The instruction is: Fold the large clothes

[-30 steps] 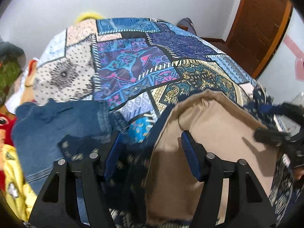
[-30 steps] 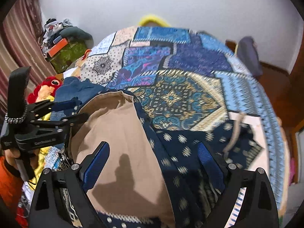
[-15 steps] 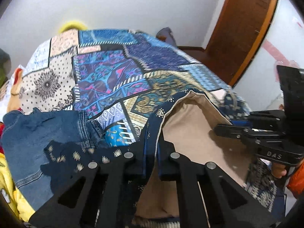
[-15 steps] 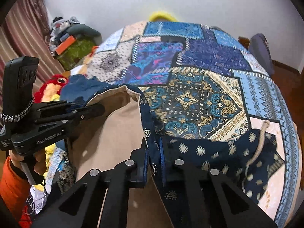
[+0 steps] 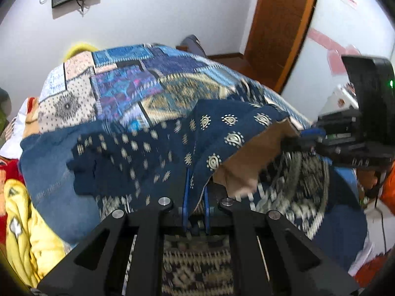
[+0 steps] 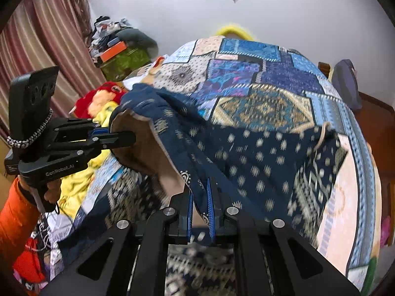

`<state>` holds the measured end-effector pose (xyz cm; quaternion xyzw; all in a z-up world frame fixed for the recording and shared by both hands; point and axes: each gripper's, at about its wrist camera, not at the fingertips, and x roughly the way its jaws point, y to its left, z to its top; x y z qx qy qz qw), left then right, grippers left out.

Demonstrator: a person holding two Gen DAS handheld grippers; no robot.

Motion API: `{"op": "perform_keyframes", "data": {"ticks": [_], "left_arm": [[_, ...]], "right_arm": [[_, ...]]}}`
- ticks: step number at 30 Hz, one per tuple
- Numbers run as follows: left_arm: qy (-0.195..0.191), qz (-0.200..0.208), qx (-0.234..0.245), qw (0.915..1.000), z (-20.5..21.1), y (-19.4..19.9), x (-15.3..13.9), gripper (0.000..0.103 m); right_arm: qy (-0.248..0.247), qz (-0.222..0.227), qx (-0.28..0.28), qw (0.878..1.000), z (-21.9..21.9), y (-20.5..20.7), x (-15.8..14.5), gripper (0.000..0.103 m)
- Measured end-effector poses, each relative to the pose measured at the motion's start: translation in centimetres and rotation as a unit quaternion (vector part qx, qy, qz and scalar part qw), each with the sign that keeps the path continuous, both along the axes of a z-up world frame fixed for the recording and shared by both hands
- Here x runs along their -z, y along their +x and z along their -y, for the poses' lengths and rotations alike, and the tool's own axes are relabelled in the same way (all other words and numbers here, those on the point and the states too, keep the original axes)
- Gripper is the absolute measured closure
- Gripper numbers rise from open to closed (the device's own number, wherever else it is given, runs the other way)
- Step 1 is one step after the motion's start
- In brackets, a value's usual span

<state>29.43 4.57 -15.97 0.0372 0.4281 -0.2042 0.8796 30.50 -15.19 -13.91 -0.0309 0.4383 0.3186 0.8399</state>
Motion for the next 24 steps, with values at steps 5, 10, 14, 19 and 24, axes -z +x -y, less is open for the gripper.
{"op": "perform_keyframes", "data": {"ticks": [5, 10, 14, 19, 24], "left_arm": [[0.010, -0.028, 0.008, 0.9995, 0.1, -3.2, 2.4, 0.095], [0.006, -0.059, 0.005, 0.9982, 0.1, -5.7, 5.2, 0.092], [0.010, -0.080, 0.005, 0.9967, 0.3, -7.1, 7.2, 0.088], [0.027, -0.084, 0.002, 0.9961, 0.9, -8.1, 8.5, 0.085], [0.022, -0.081, -0.002, 0.9965, 0.7, -8.1, 9.0, 0.082]], "right_arm": [[-0.019, 0.005, -0.015, 1.000, 0.6, -3.7, 0.5, 0.095], [-0.029, -0.007, -0.016, 0.999, 1.5, -6.4, 1.4, 0.095], [-0.044, -0.018, -0.017, 0.999, 2.1, -7.8, 2.7, 0.095], [-0.069, -0.028, -0.020, 0.997, 2.2, -8.9, 4.1, 0.095], [-0.075, -0.031, -0.029, 0.996, 3.0, -9.3, 4.3, 0.095]]}}
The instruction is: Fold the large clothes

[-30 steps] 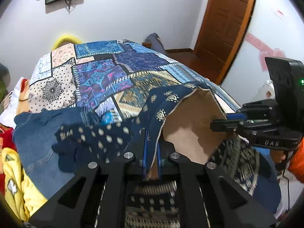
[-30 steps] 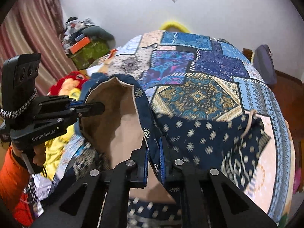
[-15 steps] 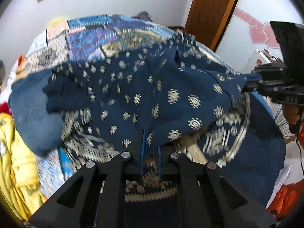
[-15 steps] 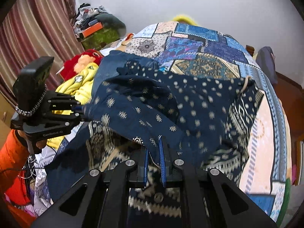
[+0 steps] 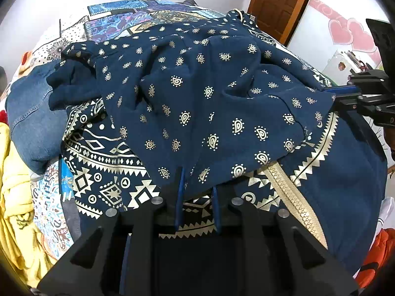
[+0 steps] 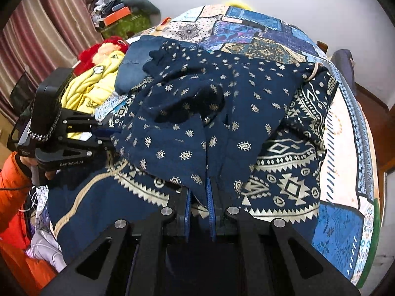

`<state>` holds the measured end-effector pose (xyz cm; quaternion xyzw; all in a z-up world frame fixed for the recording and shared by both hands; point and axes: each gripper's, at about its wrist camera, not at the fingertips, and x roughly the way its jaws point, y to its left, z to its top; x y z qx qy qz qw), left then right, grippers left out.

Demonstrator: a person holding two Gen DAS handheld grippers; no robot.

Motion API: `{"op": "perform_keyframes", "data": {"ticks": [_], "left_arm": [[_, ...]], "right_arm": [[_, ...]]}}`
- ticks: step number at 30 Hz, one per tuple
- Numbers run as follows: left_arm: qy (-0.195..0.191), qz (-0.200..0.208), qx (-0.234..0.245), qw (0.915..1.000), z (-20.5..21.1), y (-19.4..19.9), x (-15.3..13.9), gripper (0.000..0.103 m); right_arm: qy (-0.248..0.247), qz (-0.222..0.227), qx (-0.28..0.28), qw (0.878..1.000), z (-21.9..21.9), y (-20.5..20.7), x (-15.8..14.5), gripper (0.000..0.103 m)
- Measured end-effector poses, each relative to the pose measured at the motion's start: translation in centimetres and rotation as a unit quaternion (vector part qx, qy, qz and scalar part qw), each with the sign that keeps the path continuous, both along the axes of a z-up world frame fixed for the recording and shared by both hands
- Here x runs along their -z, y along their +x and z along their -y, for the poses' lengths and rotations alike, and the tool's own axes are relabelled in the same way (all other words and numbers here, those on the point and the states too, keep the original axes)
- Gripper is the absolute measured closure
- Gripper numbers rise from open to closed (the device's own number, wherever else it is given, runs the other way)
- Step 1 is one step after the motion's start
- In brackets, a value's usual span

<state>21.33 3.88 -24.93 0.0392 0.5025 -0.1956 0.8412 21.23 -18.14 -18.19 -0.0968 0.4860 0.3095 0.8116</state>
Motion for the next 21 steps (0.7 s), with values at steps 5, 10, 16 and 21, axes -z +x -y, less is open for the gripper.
{"op": "perform_keyframes", "data": {"ticks": [5, 10, 16, 21], "left_arm": [[-0.009, -0.009, -0.013, 0.9998, -0.9, 0.2, 0.3, 0.069], [-0.005, -0.030, -0.031, 0.9990, -2.4, -0.6, 0.1, 0.045], [0.011, -0.027, -0.068, 0.9973, -5.2, -1.8, -1.1, 0.044], [0.013, -0.019, -0.127, 0.9916, -8.0, -0.8, -1.8, 0.043]], "right_arm": [[-0.010, -0.010, 0.015, 1.000, 2.3, 0.2, -0.1, 0.095], [-0.020, -0.022, 0.081, 0.996, 6.0, 1.6, 0.3, 0.095], [0.040, -0.034, 0.121, 0.991, 7.3, 4.0, -1.1, 0.095], [0.007, 0.011, 0.109, 0.994, 4.2, 5.8, -1.2, 0.095]]}}
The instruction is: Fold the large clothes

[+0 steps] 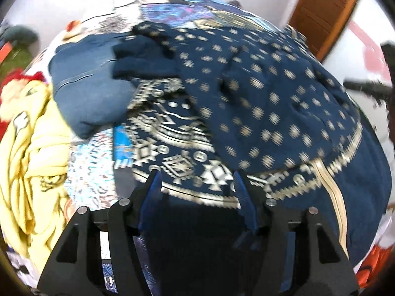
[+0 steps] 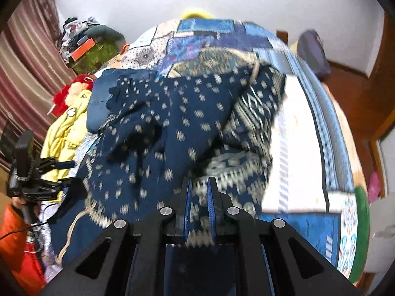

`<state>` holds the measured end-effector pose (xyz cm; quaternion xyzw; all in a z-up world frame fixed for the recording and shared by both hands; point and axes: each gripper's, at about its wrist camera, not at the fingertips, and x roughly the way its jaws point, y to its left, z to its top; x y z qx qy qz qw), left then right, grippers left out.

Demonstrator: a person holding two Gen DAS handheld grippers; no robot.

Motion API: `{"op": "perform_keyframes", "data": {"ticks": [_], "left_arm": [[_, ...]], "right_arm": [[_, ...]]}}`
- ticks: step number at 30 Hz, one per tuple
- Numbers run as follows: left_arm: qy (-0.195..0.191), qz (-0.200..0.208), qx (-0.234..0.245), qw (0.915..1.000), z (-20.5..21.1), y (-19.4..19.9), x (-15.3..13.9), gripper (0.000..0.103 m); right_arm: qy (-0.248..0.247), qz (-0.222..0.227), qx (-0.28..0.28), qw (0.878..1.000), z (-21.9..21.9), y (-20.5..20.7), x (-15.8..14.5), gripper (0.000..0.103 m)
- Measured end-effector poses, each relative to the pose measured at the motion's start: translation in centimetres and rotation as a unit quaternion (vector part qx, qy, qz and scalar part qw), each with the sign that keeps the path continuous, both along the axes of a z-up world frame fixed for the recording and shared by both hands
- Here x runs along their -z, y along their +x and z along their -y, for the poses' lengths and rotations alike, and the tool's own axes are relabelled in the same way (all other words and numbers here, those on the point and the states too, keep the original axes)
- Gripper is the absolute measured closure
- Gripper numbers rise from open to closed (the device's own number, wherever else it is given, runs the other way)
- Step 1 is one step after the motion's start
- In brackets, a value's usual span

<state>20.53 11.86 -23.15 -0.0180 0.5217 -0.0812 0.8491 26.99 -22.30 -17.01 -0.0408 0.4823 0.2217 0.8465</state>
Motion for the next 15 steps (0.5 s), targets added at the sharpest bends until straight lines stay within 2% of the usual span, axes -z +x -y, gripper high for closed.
{"op": "perform_keyframes", "data": {"ticks": [2, 4, 5, 7, 9, 12, 15], "left_arm": [[-0.009, 0.001, -0.018, 0.9998, -1.0, 0.6, 0.0, 0.043], [-0.017, 0.003, -0.038, 0.9991, -2.0, 1.2, 0.1, 0.043], [-0.020, 0.003, -0.047, 0.9987, -2.5, 1.6, 0.1, 0.043], [-0.021, 0.003, -0.058, 0.9981, -3.1, 2.4, 0.2, 0.043], [-0.020, 0.005, -0.067, 0.9975, -3.8, 3.4, 0.3, 0.043], [-0.021, 0.008, -0.080, 0.9965, -4.8, 4.9, 0.1, 0.043], [-0.028, 0.016, -0.090, 0.9954, -6.2, 7.2, -0.2, 0.043]], "right_arm": [[-0.065, -0.006, 0.002, 0.998, -1.4, 1.3, 2.1, 0.095], [-0.138, -0.014, 0.010, 0.990, -1.8, 2.1, 4.9, 0.095], [-0.146, -0.004, 0.007, 0.989, -1.6, 2.1, 5.7, 0.095], [-0.138, 0.013, 0.013, 0.990, -0.7, 1.7, 5.6, 0.094], [-0.146, 0.009, 0.027, 0.989, 0.3, 1.8, 5.6, 0.094], [-0.112, -0.012, 0.032, 0.993, 2.1, 2.1, 5.7, 0.094], [-0.099, -0.026, 0.027, 0.994, 2.6, 2.6, 5.6, 0.094]]}}
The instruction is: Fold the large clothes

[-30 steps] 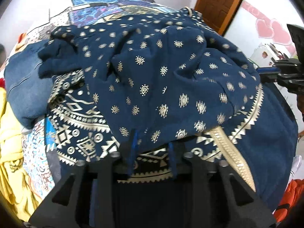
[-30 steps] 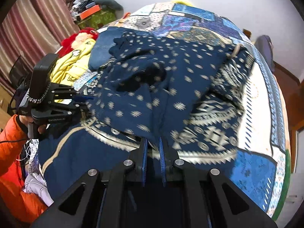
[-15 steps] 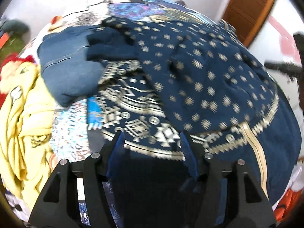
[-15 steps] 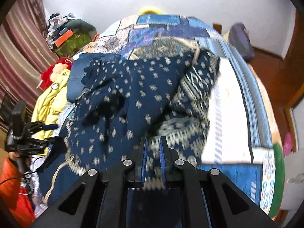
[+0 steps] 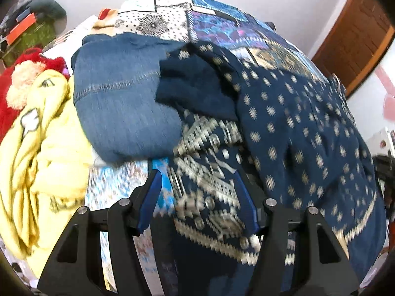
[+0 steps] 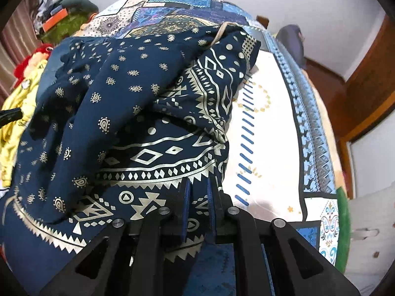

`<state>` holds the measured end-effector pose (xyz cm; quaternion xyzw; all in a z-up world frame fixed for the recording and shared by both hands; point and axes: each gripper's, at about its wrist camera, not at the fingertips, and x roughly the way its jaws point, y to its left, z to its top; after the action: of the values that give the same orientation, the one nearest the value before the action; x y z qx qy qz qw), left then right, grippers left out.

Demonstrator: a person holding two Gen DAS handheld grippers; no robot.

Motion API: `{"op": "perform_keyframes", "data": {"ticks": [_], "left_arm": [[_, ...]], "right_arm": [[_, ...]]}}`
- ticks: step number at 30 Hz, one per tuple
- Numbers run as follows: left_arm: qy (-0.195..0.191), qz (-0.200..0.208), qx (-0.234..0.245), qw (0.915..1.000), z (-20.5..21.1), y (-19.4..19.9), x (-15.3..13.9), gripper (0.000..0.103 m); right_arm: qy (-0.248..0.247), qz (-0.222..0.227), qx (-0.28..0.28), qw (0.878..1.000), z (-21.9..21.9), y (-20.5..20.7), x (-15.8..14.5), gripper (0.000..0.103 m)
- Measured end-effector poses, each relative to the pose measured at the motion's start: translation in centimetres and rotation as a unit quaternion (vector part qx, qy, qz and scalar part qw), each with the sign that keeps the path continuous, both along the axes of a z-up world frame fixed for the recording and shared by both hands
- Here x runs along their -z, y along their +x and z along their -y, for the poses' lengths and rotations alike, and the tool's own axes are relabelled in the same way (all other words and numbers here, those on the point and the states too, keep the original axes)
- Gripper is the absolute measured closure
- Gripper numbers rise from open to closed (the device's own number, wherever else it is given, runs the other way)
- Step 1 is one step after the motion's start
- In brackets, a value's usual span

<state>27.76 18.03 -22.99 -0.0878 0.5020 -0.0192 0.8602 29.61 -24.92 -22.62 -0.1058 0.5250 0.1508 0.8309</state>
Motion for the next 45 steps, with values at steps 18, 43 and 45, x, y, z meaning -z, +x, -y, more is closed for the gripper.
{"op": "perform_keyframes", "data": {"ticks": [18, 43, 45], "left_arm": [[-0.044, 0.004, -0.035, 0.9984, -4.9, 14.3, 3.7, 0.043], [-0.033, 0.101, -0.014, 0.9942, -3.3, 17.1, 0.4, 0.091], [-0.035, 0.119, -0.026, 0.9919, -4.1, 16.6, -1.4, 0.092]], "right_arm": [[0.088, 0.033, 0.118, 0.989, 7.0, 5.5, -3.1, 0.009], [0.125, 0.064, 0.051, 0.989, -3.4, 19.1, -2.8, 0.090], [0.134, 0.080, 0.043, 0.987, -4.1, 19.7, -4.5, 0.090]]}}
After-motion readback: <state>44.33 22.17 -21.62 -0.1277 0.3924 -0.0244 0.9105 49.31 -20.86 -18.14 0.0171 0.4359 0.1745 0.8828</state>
